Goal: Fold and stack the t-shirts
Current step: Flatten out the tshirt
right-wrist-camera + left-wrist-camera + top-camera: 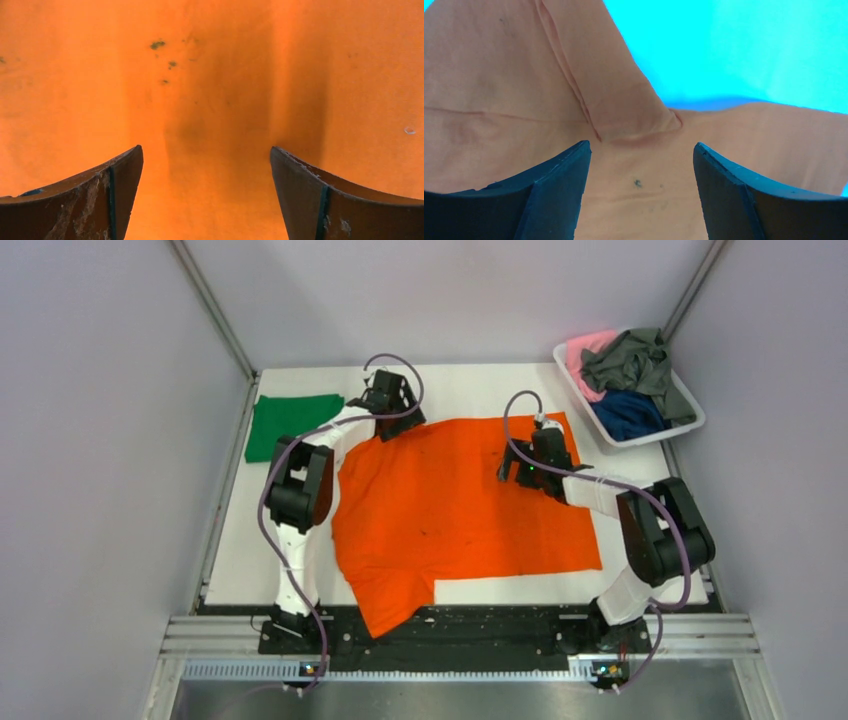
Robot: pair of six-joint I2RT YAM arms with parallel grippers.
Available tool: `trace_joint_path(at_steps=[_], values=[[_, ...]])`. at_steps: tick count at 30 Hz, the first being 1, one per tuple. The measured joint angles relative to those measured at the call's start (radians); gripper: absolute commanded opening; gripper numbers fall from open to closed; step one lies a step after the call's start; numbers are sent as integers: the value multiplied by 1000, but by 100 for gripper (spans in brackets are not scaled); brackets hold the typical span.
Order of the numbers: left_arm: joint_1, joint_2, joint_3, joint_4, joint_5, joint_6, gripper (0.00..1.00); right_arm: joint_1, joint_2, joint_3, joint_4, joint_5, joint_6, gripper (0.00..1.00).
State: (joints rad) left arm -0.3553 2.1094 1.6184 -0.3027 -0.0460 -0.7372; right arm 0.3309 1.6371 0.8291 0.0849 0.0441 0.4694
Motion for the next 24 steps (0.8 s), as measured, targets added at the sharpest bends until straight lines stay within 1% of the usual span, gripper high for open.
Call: trace_joint_path(at_steps=[4, 7, 12, 15, 17, 19, 20, 24], values=[[0, 63, 49, -14, -32, 10, 63, 0, -5, -24, -15, -21, 6, 96], [0, 107, 79, -23, -58, 17, 61, 0, -5, -24, -18, -25, 5, 96], [0, 137, 128, -32, -96, 16, 44, 0, -5, -24, -19, -23, 5, 96], [2, 167, 170, -35, -110, 10, 30, 0, -5, -24, -19, -22, 5, 96], [4, 198, 205, -37, -111, 5, 18, 0, -5, -24, -20, -21, 5, 96], [7, 215, 229, -43, -111, 3, 2, 0, -5, -24, -22, -18, 5, 96], [8, 221, 239, -44, -111, 1, 0, 0, -5, -24, -22, -15, 5, 96], [13, 241, 275, -37, -108, 2, 0, 0, -5, -24, -24, -8, 3, 96]])
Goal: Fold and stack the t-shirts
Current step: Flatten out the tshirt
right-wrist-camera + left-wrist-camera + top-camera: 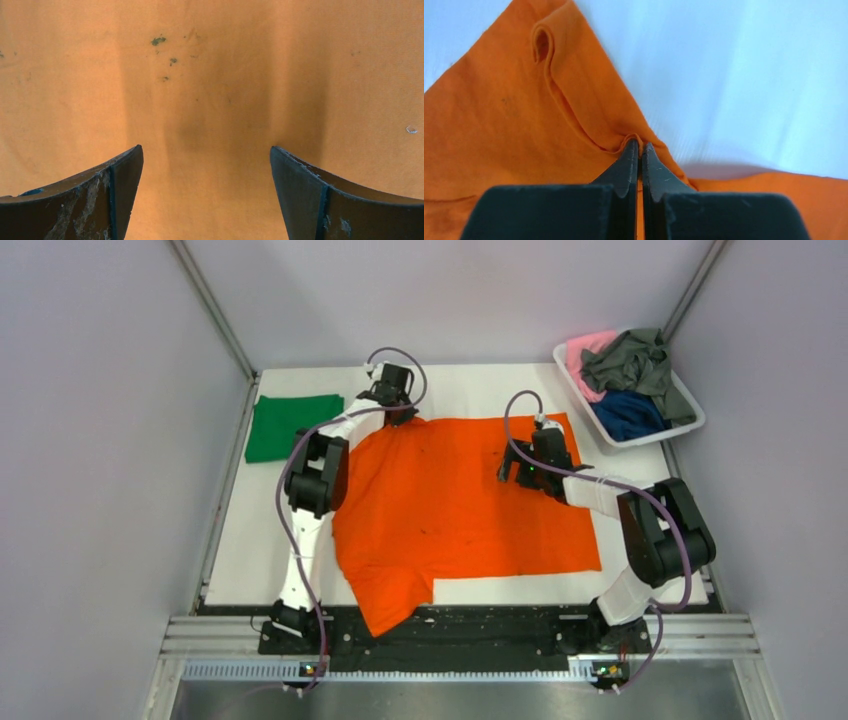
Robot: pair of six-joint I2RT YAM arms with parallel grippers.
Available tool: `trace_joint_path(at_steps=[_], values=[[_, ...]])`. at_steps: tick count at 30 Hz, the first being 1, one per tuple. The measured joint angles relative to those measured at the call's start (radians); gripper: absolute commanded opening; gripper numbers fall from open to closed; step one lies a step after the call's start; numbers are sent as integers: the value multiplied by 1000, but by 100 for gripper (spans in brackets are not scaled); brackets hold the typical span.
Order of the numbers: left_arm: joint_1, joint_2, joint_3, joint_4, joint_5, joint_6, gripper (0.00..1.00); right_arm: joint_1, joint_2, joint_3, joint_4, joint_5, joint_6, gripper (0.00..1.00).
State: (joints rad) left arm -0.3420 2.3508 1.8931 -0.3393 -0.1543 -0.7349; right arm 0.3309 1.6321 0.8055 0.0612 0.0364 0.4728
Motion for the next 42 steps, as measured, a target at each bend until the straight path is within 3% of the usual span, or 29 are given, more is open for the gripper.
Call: trace_joint_path(at_steps=[3, 4, 7, 12, 13, 14, 15, 22, 26, 35, 39, 42], values=[[3, 20, 17, 46, 19, 4, 0, 0, 0, 0, -1, 2, 0, 96], [6, 35, 35, 60, 32, 5, 6, 0, 0, 0, -2, 3, 0, 96], [9, 103, 134, 84, 67, 24, 51, 0, 0, 0, -3, 7, -1, 96], [18, 263, 389, 123, 155, 18, 70, 0, 0, 2, -6, 11, -1, 96], [21, 279, 410, 134, 177, 11, 79, 0, 0, 2, -6, 11, -1, 96], [23, 289, 419, 138, 193, 6, 94, 0, 0, 2, -6, 11, -2, 96], [24, 293, 426, 143, 205, 4, 98, 0, 0, 2, -7, 11, -2, 96], [35, 251, 431, 128, 216, 50, 99, 0, 0, 18, -40, 24, -2, 96], [35, 117, 380, 95, 193, 109, 99, 0, 0, 49, -96, 47, -3, 97], [27, -457, -257, 93, 135, 135, 99, 0, -15, 62, -147, 99, -7, 99], [16, -544, -543, 58, 130, 130, 99, -5, -81, 32, -167, 129, -16, 99], [8, -537, -660, -38, 129, 123, 98, -18, -109, 25, -174, 135, -20, 99]])
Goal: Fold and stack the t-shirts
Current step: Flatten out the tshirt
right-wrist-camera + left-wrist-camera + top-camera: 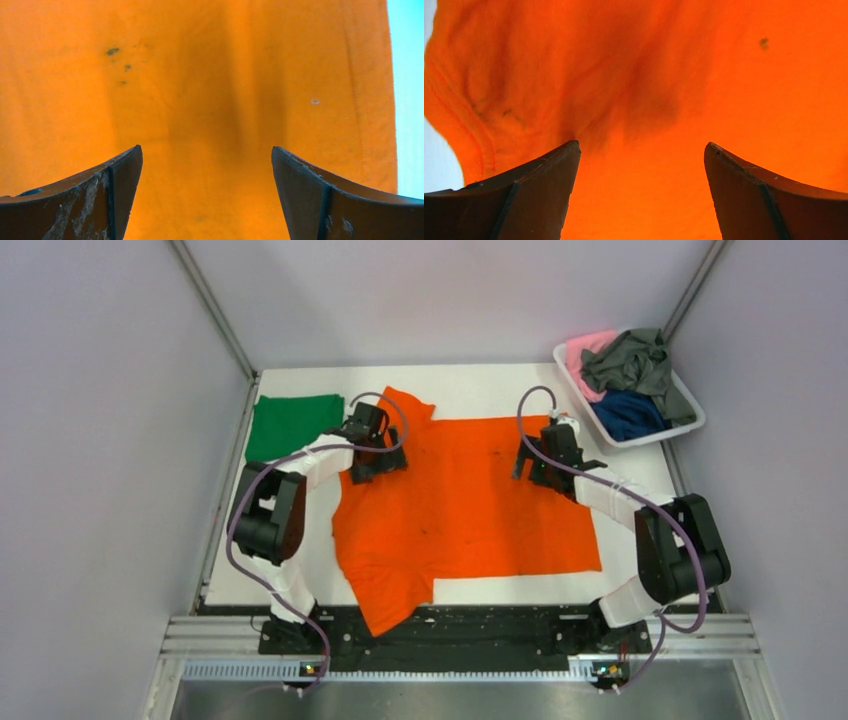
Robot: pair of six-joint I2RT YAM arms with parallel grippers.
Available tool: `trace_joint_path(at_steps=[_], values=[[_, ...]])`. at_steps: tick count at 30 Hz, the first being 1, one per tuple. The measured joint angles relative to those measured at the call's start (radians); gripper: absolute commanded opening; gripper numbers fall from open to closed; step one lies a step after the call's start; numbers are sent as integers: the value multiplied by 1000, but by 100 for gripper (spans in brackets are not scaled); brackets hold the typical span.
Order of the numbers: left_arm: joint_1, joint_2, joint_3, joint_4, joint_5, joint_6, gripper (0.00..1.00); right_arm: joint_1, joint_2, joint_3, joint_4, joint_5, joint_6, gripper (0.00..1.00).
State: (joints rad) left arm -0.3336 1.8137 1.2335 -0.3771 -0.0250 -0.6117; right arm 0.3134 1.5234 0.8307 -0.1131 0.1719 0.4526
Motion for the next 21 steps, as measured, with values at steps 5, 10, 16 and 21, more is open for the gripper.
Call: trace_joint_path(at_steps=[5, 10, 16, 21], values=[[-2, 34, 5, -76, -46, -19, 99, -47, 18, 1, -7, 6, -5, 99], [15, 163, 162, -148, -88, -43, 99, -78, 104, 37, -14, 26, -22, 99], [68, 279, 338, -190, -76, -48, 99, -97, 249, 187, -27, 43, -40, 99], [105, 380, 505, -237, -41, -32, 98, -98, 342, 301, -38, 65, -42, 99]])
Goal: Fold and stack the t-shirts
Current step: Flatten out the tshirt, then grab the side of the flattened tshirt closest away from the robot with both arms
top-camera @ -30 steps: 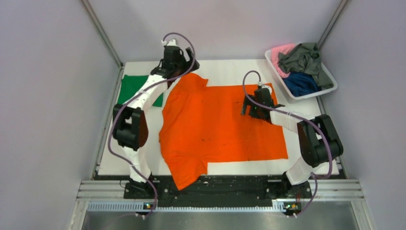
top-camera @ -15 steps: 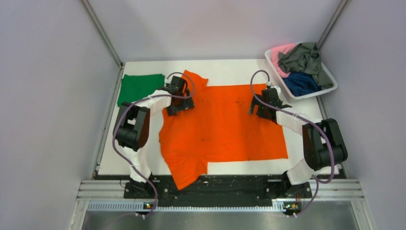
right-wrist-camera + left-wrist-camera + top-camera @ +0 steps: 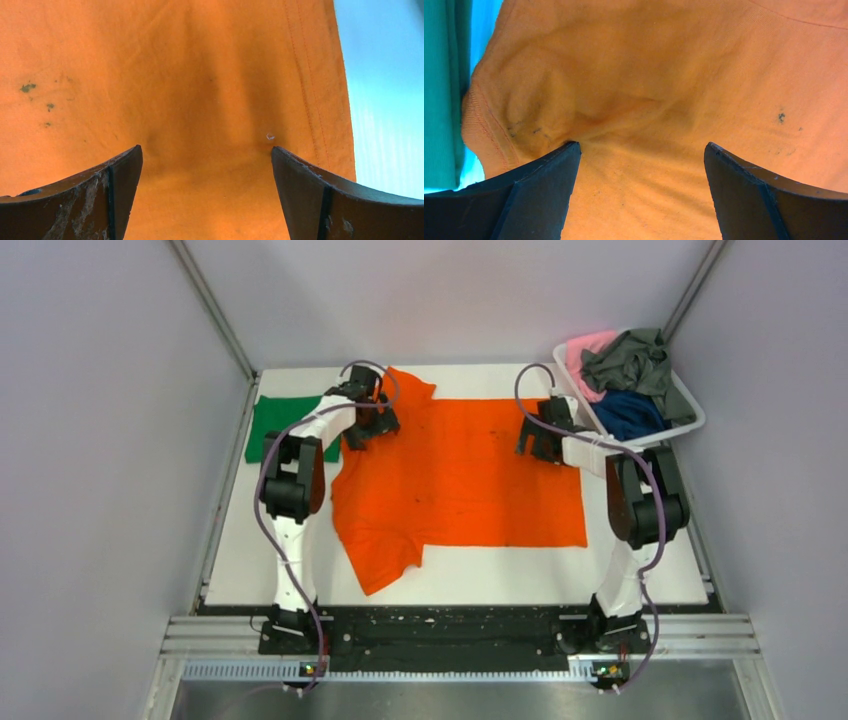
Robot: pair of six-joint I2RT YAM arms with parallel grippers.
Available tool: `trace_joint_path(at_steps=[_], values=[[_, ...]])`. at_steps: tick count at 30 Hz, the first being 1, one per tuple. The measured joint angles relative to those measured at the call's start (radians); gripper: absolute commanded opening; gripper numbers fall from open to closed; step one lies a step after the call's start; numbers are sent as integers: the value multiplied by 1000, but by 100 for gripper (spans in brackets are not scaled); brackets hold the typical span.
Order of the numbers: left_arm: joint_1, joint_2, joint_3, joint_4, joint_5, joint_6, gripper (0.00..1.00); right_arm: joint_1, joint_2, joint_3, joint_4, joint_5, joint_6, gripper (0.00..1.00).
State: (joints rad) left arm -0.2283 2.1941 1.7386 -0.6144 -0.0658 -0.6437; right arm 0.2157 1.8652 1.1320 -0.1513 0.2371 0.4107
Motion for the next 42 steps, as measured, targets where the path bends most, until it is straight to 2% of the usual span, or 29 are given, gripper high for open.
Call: trace_joint_path(at_steps=[5, 8, 10, 14, 17, 20, 24, 31, 36, 42], values=[[5, 38, 68, -16, 38, 29, 99, -1, 42, 77, -48, 10, -4, 99], [-1, 31, 67, -28, 55, 41, 99, -1, 25, 94, -94, 23, -6, 99], [-17, -14, 13, -18, 47, 43, 99, -2, -34, 77, -128, 30, -6, 99], [-85, -234, -192, -35, 17, 34, 99, -3, -281, -44, -150, 34, 7, 99], [-160, -478, -374, -35, -11, -3, 99, -3, -558, -184, -162, 57, 37, 99], [-228, -697, -540, -50, -37, -59, 97, -4, -766, -312, -177, 82, 59, 99], [-303, -850, -718, -134, -76, -144, 91, -7, -909, -431, -243, 106, 71, 99], [-501, -955, -984, -313, -77, -335, 76, -9, -976, -473, -294, 128, 83, 99], [-521, -1059, -1106, -339, -59, -439, 67, -9, -953, -473, -294, 136, 84, 99], [-521, -1035, -1136, -290, -55, -479, 53, -9, -903, -473, -296, 136, 84, 99]])
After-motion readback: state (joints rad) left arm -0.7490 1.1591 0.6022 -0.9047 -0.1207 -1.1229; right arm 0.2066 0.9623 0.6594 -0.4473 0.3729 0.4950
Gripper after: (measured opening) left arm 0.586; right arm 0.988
